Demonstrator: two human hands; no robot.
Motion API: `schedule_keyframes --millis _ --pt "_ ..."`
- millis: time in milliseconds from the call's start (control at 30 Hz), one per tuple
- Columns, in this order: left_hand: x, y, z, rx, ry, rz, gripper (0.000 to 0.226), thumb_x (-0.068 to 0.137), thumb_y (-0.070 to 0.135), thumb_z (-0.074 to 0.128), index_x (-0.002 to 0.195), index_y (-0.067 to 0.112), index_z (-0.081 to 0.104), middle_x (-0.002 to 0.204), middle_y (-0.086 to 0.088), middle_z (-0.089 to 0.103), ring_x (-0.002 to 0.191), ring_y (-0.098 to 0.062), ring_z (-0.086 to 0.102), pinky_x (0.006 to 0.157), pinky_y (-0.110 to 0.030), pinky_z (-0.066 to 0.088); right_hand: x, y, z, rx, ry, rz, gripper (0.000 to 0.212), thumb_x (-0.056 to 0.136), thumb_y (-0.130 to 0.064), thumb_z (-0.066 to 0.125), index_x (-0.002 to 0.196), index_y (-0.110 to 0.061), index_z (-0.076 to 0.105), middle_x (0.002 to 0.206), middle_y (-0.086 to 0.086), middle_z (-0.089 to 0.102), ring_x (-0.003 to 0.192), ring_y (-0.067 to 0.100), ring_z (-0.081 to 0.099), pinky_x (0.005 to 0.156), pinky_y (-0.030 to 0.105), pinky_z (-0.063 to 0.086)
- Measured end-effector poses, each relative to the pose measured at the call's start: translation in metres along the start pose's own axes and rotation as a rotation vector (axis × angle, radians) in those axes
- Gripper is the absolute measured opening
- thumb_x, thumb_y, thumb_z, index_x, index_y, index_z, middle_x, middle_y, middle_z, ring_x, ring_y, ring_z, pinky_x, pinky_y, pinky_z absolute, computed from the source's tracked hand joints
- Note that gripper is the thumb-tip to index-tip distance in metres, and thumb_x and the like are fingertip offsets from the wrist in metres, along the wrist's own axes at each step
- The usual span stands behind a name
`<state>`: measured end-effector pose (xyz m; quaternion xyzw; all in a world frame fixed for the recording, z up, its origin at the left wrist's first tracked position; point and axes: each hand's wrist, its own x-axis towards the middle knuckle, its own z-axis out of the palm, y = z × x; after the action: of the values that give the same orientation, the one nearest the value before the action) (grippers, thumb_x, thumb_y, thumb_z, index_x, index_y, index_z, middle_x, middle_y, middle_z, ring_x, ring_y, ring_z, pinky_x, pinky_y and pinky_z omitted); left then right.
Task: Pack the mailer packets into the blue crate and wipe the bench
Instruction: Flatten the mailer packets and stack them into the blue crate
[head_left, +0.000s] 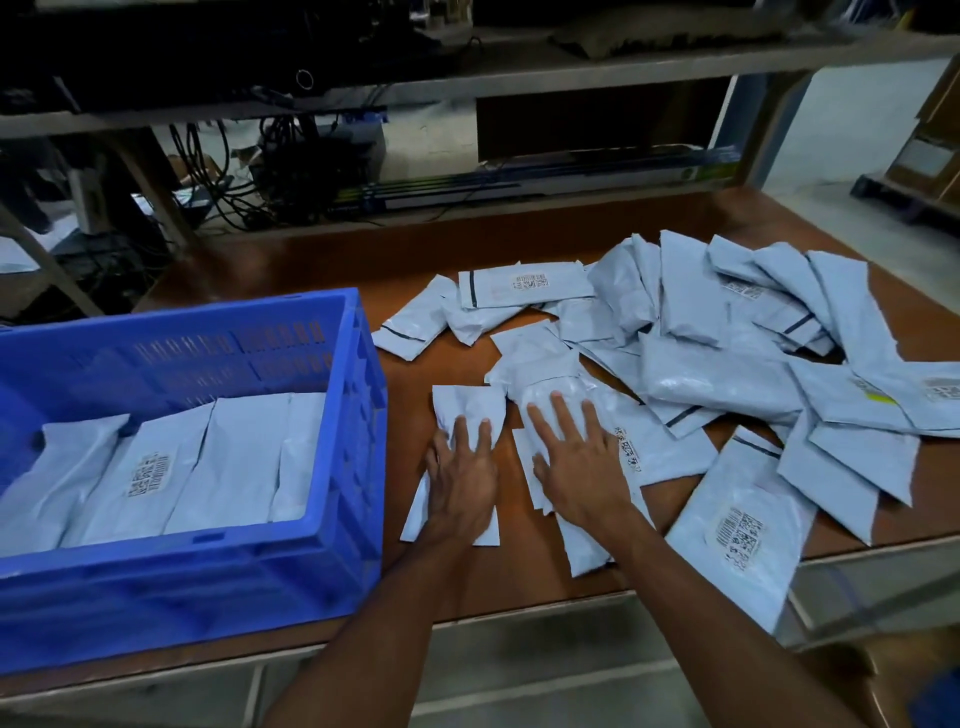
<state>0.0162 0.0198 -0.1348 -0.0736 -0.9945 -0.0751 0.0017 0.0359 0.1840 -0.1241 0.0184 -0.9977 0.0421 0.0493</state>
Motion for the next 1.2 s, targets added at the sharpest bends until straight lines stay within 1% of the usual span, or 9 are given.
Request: schedule_keyframes --millis 100,267,433,567,633,833,967,1067,1200 --pt "0.001 0.005 -0.009 0.002 -0.025 -0.011 0.056 0.102 0.017 0.036 0.155 0.021 0.020 0.162 -0.015 0.014 0.144 -0.042 0.017 0.116 -0.051 0.019 0.011 0.005 -0.005 0.039 -0.017 -0.015 0.068 0.098 -0.036 0.049 0.157 -0.029 0.015 0.164 0.004 0.015 0.148 0.039 0.020 0.109 0.057 0.036" --pt "0.005 0.014 -0.057 -0.050 0.204 -0.022 0.051 0.097 0.008 0.043 0.148 0.010 0.036 0.159 -0.025 0.020 0.133 -0.046 0.033 0.106 -0.052 0.033 0.021 -0.001 -0.041 0.074 0.105 -0.007 0.067 0.099 -0.031 0.048 0.157 -0.026 0.016 0.164 0.004 0.016 0.147 0.038 0.021 0.104 0.057 0.037" --pt "0.002 0.020 -0.163 0.051 0.506 0.006 0.053 0.094 0.021 0.055 0.144 0.009 0.042 0.161 -0.022 0.016 0.128 -0.041 0.041 0.097 -0.046 0.042 0.038 -0.033 -0.110 0.184 0.273 0.014 0.064 0.097 -0.047 0.014 0.157 -0.027 0.012 0.164 0.004 0.015 0.147 0.036 0.020 0.110 0.058 0.032" --pt "-0.022 -0.025 -0.237 0.184 0.616 0.039 0.056 0.092 0.012 0.036 0.148 0.011 0.034 0.164 -0.016 0.010 0.131 -0.040 0.036 0.094 -0.049 0.041 0.040 -0.091 -0.165 0.344 0.435 -0.107 0.058 0.101 -0.042 0.026 0.157 -0.027 0.017 0.164 0.004 0.018 0.144 0.036 0.026 0.112 0.054 0.029" --pt "-0.034 -0.070 -0.263 0.222 0.645 0.007 0.054 0.096 0.012 0.041 0.149 0.012 0.032 0.162 -0.014 0.016 0.129 -0.040 0.036 0.092 -0.051 0.042 0.034 -0.128 -0.183 0.477 0.433 -0.168 0.057 0.102 -0.039 0.035 0.156 -0.028 0.021 0.163 0.002 0.021 0.141 0.035 0.028 0.112 0.053 0.030" --pt "-0.054 -0.219 -0.251 0.302 0.393 -0.122 0.056 0.094 0.010 0.052 0.146 0.008 0.031 0.150 -0.016 0.032 0.119 -0.044 0.039 0.085 -0.055 0.045 0.017 -0.256 -0.193 0.418 0.202 -0.401 0.056 0.101 -0.040 0.036 0.154 -0.027 0.025 0.160 0.000 0.027 0.138 0.035 0.027 0.110 0.051 0.033" --pt "-0.047 -0.257 -0.222 0.249 0.132 -0.140 0.058 0.093 0.005 0.047 0.147 0.007 0.028 0.149 -0.019 0.029 0.126 -0.048 0.033 0.094 -0.058 0.041 0.026 -0.310 -0.163 0.314 0.008 -0.360 0.038 0.096 -0.036 0.038 0.132 -0.024 0.040 0.133 0.002 0.048 0.124 0.042 0.040 0.090 0.054 0.045" --pt "-0.034 -0.266 -0.208 0.226 -0.012 -0.135 0.048 0.096 0.010 0.043 0.144 0.007 0.033 0.147 -0.018 0.032 0.130 -0.045 0.031 0.098 -0.058 0.038 0.037 -0.321 -0.143 0.196 -0.107 -0.248 0.026 0.096 -0.034 0.038 0.114 -0.016 0.045 0.121 0.009 0.053 0.118 0.042 0.043 0.077 0.046 0.037" --pt "-0.015 -0.264 -0.193 0.236 -0.343 -0.059 0.051 0.102 0.018 0.038 0.151 0.011 0.028 0.159 -0.016 0.016 0.146 -0.044 0.008 0.112 -0.061 0.022 0.063 -0.321 -0.109 0.043 -0.328 -0.185 0.044 0.085 -0.042 0.028 0.111 -0.015 0.051 0.134 0.018 0.047 0.130 0.046 0.035 0.102 0.060 0.034"
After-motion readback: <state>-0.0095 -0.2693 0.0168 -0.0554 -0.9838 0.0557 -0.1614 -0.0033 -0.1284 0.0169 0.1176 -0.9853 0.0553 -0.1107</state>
